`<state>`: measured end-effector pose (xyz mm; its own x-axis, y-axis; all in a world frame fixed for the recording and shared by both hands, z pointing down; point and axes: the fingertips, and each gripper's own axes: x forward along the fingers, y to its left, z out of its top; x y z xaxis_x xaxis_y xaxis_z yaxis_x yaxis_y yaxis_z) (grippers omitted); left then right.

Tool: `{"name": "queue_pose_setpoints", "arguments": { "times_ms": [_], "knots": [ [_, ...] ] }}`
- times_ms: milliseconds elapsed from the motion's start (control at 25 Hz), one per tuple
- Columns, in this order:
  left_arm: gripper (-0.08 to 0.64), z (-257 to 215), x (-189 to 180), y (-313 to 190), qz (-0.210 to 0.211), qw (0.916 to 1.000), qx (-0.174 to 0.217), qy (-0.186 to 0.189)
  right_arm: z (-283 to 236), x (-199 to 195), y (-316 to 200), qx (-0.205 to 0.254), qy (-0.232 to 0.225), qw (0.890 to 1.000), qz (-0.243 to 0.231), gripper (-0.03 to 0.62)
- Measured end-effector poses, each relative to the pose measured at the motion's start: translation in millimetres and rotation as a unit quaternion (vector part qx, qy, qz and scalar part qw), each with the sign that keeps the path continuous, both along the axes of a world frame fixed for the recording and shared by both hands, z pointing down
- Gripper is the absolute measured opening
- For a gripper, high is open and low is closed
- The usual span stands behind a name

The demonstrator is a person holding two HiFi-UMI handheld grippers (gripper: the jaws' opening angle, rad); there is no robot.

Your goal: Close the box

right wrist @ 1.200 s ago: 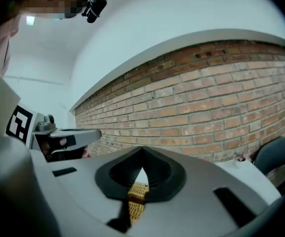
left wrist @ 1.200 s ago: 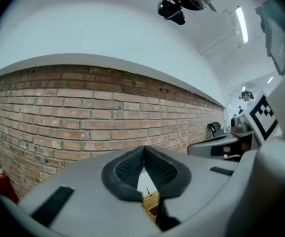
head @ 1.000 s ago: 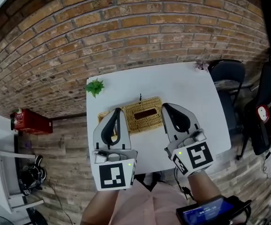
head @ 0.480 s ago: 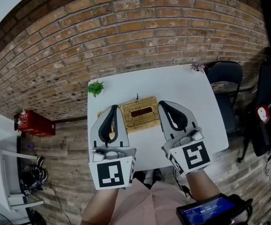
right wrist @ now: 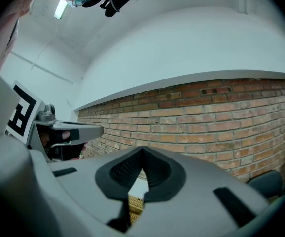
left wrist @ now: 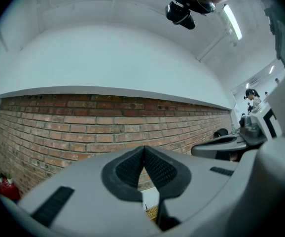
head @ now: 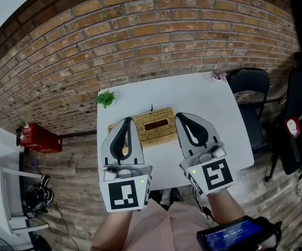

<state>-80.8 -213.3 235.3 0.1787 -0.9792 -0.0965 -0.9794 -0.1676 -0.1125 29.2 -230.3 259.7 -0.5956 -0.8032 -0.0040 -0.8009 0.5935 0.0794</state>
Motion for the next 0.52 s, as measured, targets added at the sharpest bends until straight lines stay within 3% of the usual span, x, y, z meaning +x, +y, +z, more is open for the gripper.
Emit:
{"name": "queue_pose_setpoints", "arguments": {
  "times_ms": [520],
  "knots": [
    [0.011, -0.6, 2.8, -4.3, 0.005, 1.0000, 0.002, -0.001, -0.1, 0.1, -3.4, 0.002, 0.002, 1.000, 0.000, -0.003]
  ]
}}
